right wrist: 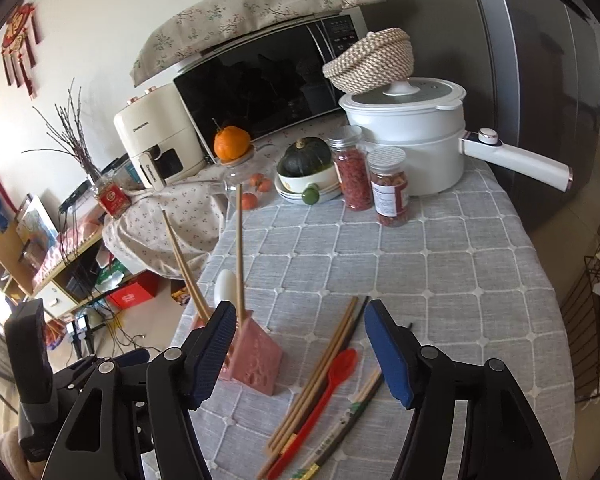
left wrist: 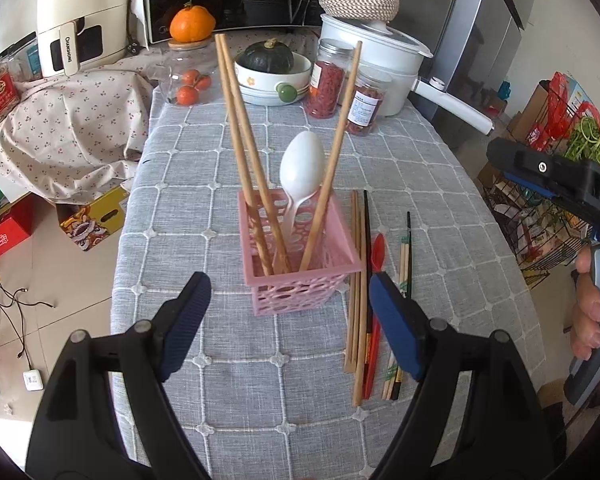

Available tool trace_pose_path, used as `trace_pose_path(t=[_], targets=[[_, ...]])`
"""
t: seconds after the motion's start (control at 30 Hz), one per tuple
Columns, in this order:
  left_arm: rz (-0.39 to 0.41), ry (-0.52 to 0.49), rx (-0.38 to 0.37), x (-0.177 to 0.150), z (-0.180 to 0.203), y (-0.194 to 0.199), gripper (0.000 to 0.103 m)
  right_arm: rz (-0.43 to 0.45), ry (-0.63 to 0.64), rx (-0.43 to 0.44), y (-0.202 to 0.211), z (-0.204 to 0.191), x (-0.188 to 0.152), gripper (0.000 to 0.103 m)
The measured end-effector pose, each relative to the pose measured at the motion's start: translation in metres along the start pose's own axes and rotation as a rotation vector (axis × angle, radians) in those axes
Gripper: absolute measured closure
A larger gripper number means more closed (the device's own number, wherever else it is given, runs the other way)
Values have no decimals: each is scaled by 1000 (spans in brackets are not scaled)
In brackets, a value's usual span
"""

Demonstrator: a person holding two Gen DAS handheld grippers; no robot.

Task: Organize utensils
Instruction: 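Lower the left tool onto the red plastic spoon and grasp it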

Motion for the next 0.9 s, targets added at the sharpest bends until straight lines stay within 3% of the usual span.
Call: trace_pose_path(t=[0.37, 0.53, 0.57, 0.73, 0.9], targets=[[-44, -94, -56, -12, 55, -14, 21, -135, -48, -110, 8, 59, -40, 26], [-106, -154, -115, -24, 88, -28, 22, -202, -72, -134, 9, 80, -59, 26], [-122, -158, -127, -26, 93, -32, 25, -209, -77, -139, 9, 84, -62, 26], [-214, -176, -134, -36, 113, -58, 61, -230, -94, -145, 14, 97, -71, 26], [-275, -188, -57, -41, 111, -90, 75, -244, -101, -145, 15, 102, -76, 26]])
Point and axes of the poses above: each gripper's, at about its wrist camera, not at the fingertips, and y roughly against the way its jaws point, z to its right, x to its top, the point moved 9 cm from there along -y, roughly the way its jaws point, and after that the axes turned 12 degrees about y, right-handed, at the moved point
